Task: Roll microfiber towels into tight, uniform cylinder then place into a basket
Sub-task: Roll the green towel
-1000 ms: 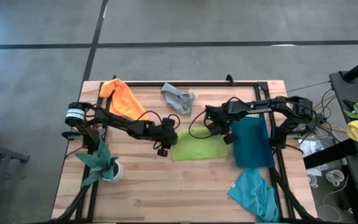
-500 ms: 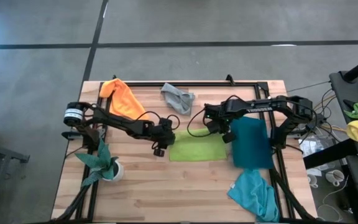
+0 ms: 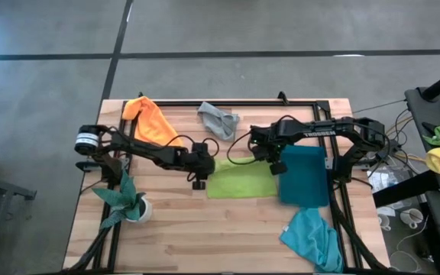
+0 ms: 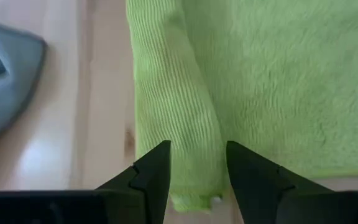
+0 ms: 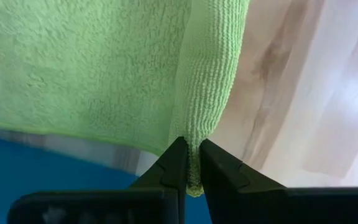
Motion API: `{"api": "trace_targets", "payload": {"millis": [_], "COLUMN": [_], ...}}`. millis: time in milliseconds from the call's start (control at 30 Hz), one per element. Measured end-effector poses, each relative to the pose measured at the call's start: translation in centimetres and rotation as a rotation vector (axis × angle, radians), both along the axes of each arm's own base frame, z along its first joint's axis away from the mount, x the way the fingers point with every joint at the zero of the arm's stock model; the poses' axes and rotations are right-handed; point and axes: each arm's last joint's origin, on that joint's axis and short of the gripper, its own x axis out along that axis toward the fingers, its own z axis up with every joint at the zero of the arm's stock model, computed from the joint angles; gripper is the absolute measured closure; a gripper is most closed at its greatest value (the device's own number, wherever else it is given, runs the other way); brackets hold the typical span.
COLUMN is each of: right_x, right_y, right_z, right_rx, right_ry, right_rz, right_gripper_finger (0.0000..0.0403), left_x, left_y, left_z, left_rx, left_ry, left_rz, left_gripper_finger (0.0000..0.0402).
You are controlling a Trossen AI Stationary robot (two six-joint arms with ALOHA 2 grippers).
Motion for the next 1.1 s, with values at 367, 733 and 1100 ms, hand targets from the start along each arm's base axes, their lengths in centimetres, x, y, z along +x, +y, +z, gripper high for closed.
{"api": "trace_targets", "payload": {"millis": [367, 733, 1100], "right_x": [-0.1, -0.1, -0.1], "right_y": [0.0, 0.0, -1.0], "right_z": [-0.2, -0.2, -1.3], "right_rx": [0.004, 0.0, -0.188], "right_ry": [0.004, 0.002, -0.02], "right_rz": [-0.022, 0.007, -0.014], "right_gripper_finger": [0.0367, 0.0371, 0.0393], "left_x": [0.4, 0.0, -0.4], "left_y": [0.7, 2.4, 5.5], "left_z": [-0.2, 0.0, 0.1], "left_rx": [0.049, 0.084, 0.26], "left_ry": [-0.007, 0.007, 0.048], "left_rz": [0.091, 0.163, 0.157], "left_gripper_finger": [0.0266, 0.0394, 0.0401]}}
